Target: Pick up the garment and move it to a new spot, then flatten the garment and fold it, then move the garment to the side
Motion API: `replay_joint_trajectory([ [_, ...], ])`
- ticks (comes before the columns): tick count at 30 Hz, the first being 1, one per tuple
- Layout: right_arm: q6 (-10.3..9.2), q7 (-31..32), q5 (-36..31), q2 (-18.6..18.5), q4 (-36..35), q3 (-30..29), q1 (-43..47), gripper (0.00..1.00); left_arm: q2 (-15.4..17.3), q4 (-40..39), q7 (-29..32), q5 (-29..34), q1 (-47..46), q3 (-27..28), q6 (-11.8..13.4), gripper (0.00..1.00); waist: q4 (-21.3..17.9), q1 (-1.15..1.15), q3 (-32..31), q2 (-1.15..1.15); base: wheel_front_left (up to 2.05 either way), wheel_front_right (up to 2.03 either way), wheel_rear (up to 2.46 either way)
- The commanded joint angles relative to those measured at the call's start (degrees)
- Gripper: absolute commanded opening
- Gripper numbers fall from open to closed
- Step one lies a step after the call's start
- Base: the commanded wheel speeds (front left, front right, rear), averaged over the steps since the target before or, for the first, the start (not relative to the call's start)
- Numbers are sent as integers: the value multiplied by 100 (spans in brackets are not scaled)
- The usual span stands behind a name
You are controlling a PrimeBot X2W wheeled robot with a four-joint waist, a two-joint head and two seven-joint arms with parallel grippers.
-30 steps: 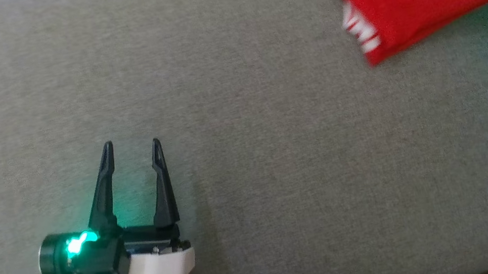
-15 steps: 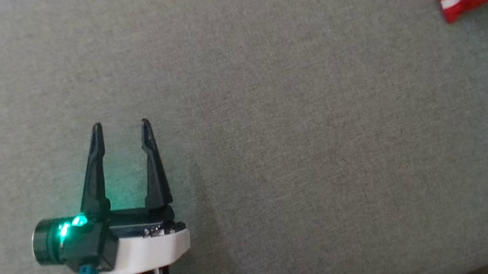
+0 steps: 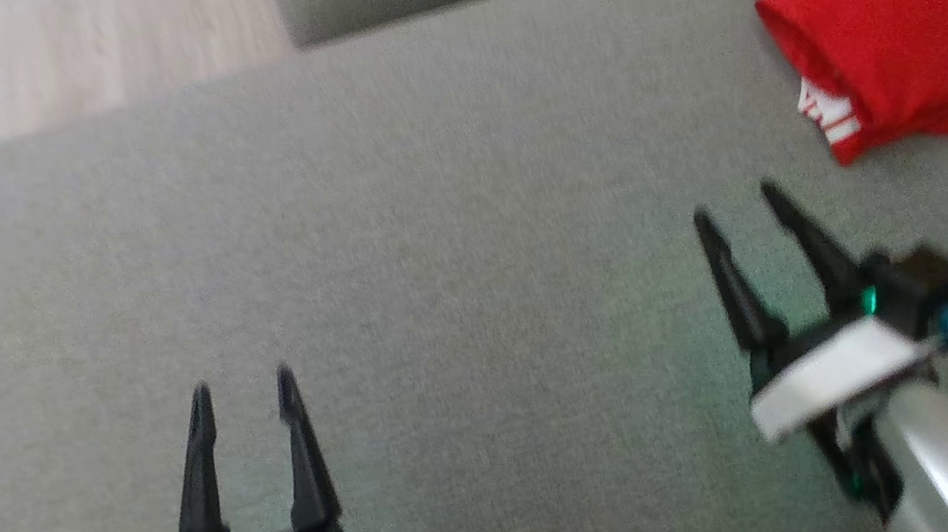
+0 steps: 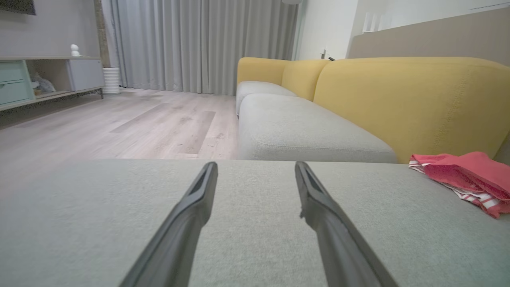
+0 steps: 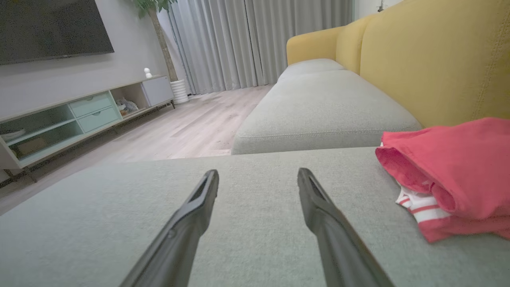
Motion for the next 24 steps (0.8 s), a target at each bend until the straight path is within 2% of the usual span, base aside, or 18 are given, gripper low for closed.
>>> replay_joint_trajectory([
  [1,39,-60,-28,58,-325,159,192,100,-8,-161,-28,20,60,223,71,100,173,2,-575,0,0,0,0],
  [5,39,-61,-202,190,-790,75,862,100,-8,-267,-28,23,432,326,105,100,157,2,-860,0,0,0,0],
  [12,39,-62,-487,288,-1104,-44,1490,100,-8,-373,-28,81,860,452,120,100,81,2,-1057,0,0,0,0],
  [24,39,-62,-365,301,-1110,3,1514,100,-8,-341,-28,207,895,452,54,100,70,2,-1038,0,0,0,0],
])
